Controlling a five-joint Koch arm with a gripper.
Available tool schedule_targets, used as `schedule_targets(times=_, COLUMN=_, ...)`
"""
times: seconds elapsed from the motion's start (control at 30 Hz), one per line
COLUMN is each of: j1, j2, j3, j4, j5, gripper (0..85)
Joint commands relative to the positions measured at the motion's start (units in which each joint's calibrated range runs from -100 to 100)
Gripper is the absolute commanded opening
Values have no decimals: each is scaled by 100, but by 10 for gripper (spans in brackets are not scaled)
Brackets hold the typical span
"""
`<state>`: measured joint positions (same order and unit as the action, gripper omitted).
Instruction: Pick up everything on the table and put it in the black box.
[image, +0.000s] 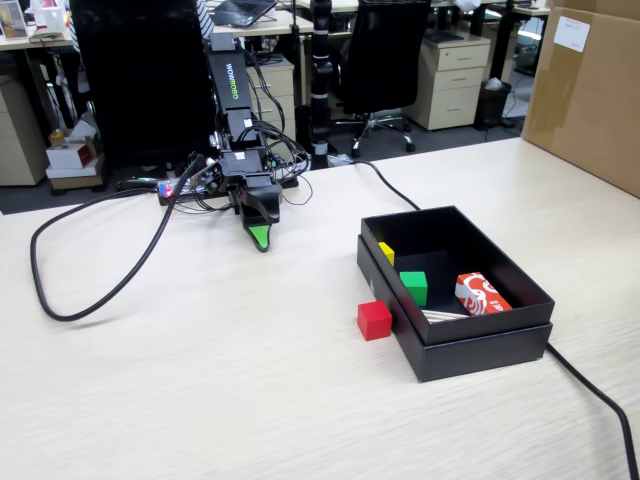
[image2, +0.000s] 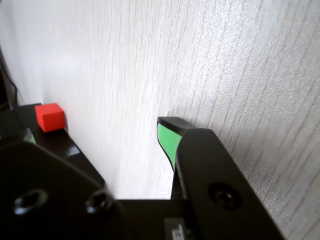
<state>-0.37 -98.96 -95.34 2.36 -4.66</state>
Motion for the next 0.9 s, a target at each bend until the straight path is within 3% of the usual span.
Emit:
schedule_targets(times=0.0, j1=-24, j2=23, j3=51, j4=-526, j5=24, gripper=476)
schedule_targets(times=0.87, j1=-24, j2=23, j3=242, j4=-526, j5=24, gripper=481)
